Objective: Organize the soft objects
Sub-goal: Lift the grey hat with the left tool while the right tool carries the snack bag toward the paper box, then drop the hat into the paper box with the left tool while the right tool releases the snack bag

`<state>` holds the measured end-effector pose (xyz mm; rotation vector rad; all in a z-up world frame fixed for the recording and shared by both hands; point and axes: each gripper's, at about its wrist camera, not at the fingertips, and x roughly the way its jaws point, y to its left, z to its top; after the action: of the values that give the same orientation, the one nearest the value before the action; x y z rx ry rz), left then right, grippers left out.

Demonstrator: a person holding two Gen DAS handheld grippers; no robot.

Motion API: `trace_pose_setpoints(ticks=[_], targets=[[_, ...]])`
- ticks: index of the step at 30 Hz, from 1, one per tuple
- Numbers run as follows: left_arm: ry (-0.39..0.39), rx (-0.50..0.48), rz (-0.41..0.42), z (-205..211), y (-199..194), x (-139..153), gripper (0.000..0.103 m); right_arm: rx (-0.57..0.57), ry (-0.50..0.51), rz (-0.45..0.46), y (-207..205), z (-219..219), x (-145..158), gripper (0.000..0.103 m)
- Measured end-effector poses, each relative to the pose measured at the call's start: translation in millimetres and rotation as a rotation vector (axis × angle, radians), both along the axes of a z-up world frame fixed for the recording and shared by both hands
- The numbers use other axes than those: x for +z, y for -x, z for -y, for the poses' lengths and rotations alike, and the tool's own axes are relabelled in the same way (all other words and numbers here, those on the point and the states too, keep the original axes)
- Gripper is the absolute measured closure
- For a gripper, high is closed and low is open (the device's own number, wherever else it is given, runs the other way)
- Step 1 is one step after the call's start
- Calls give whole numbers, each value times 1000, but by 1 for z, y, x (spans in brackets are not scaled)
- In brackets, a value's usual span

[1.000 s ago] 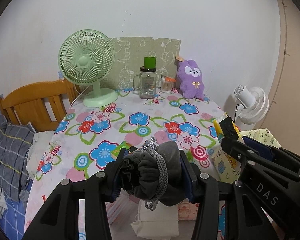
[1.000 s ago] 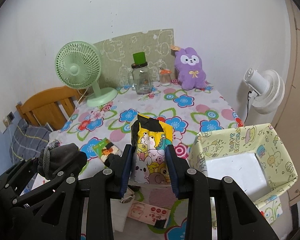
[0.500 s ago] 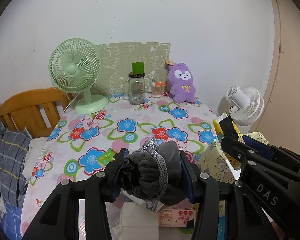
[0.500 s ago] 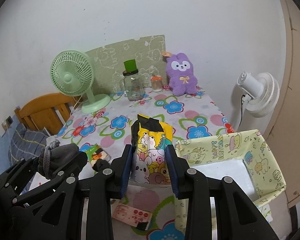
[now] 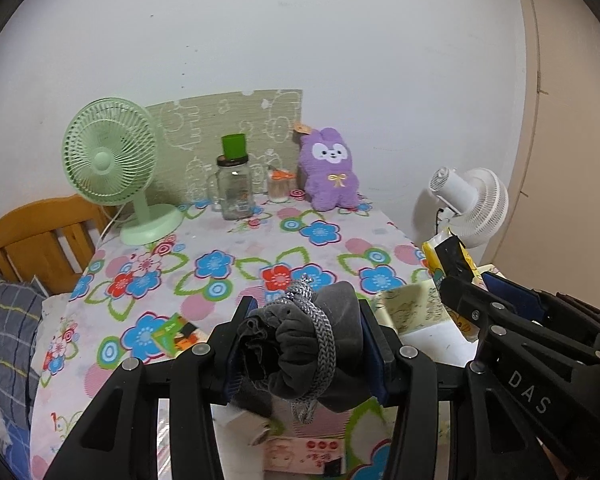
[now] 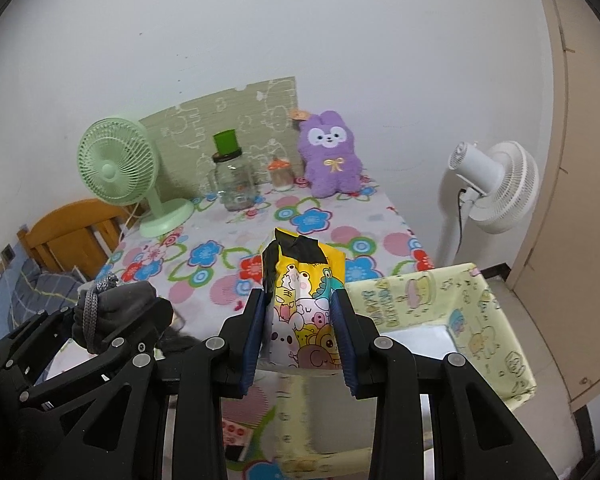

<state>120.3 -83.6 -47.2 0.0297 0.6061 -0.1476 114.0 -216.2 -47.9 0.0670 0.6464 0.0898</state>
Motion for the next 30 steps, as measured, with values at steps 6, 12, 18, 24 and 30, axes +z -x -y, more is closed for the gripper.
trace_pose_setpoints(ticks=[6,12,18,24,30], targets=[[-2,-25,-2,20,-4,-3,53,-23,2,4,-3,21,0,66],[-12,-64,-7,42,-8,-7,53,-55,2,9,-4,43,-2,66],[-40,-114,-37,68,-16,-18,53,-86,-1,2,-4,65,-7,66],[-57,-181,-65,96,-22,-31,53,-101,0,-25,-6,82,-15,66],[-74,-223,-87,114,-30,-41,53,-114,-3,-46,-12,94,-24,66]])
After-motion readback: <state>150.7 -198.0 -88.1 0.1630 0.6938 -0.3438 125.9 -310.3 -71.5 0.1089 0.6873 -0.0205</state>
